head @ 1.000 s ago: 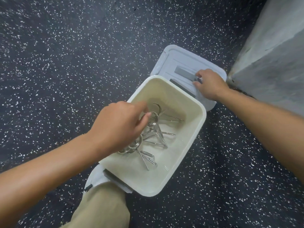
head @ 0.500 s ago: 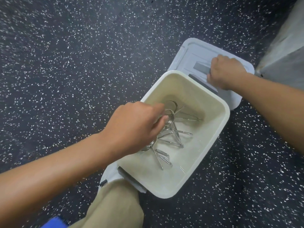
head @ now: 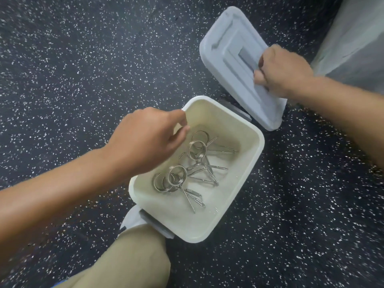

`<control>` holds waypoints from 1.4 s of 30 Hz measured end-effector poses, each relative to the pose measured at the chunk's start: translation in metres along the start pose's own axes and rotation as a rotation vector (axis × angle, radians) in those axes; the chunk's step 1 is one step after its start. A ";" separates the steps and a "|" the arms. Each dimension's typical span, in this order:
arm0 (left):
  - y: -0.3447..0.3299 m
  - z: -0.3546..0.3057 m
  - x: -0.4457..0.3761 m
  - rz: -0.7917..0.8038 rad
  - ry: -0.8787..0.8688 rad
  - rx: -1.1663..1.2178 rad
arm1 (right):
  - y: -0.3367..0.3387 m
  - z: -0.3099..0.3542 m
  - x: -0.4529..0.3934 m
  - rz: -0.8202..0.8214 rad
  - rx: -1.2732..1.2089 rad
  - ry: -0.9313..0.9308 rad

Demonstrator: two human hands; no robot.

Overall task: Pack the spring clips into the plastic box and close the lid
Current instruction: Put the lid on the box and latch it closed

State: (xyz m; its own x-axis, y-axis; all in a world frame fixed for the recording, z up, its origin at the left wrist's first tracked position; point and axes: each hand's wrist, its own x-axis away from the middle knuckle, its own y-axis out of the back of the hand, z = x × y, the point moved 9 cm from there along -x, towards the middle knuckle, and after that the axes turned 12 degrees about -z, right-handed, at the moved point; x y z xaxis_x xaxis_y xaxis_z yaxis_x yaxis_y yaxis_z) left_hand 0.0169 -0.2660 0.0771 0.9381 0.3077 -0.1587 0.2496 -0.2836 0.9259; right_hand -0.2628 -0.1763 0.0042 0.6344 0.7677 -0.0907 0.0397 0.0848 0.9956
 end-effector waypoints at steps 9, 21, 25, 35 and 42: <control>0.042 0.016 0.003 -0.110 0.062 0.007 | 0.083 0.057 0.030 -0.172 0.025 0.360; 0.052 0.057 0.027 -0.119 0.165 0.036 | 0.070 0.119 0.151 -0.056 0.182 0.907; 0.044 0.049 0.034 -0.093 0.148 0.030 | 0.056 0.137 0.166 0.011 0.220 0.965; 0.023 0.041 0.058 -0.038 0.098 0.077 | 0.046 0.197 0.174 0.035 0.056 1.112; 0.005 0.030 0.073 0.041 0.062 0.092 | 0.043 0.218 0.185 0.029 -0.011 1.148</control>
State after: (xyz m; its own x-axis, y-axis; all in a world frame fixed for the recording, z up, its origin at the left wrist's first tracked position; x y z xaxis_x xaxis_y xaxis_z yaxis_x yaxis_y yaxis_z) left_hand 0.0939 -0.2720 0.0602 0.9323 0.3485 -0.0972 0.2347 -0.3781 0.8955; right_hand 0.0247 -0.1696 0.0353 -0.4436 0.8953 -0.0412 0.0265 0.0591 0.9979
